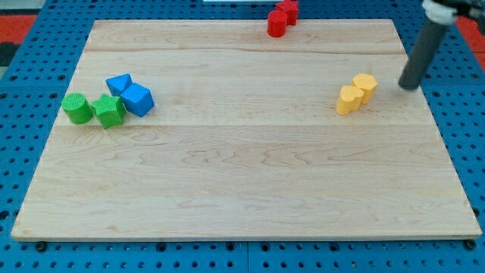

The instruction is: Separate the yellow blocks from each other

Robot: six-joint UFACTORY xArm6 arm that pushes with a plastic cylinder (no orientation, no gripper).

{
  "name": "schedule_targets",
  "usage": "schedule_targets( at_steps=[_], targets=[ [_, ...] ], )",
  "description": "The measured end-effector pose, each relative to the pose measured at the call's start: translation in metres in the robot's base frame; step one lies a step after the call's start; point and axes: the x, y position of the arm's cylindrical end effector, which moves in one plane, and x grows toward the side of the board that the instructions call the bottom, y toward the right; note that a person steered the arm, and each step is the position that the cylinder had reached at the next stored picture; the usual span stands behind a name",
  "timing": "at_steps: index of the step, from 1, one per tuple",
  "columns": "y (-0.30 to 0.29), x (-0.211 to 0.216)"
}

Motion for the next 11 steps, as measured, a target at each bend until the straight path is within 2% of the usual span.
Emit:
schedule_targets(
  at_steps=[1,2,3,4,5,7,9,10,11],
  targets=[
    [-0.015,0.058],
    [-0.053,0.024],
    [-0.073,0.015],
    [-0.054,-0.031],
    [-0.039,-0.057],
    [-0.025,-0.046],
    [-0.064,-0.054],
    [-0.045,-0.081],
    [-0.021,-0.076]
  ],
)
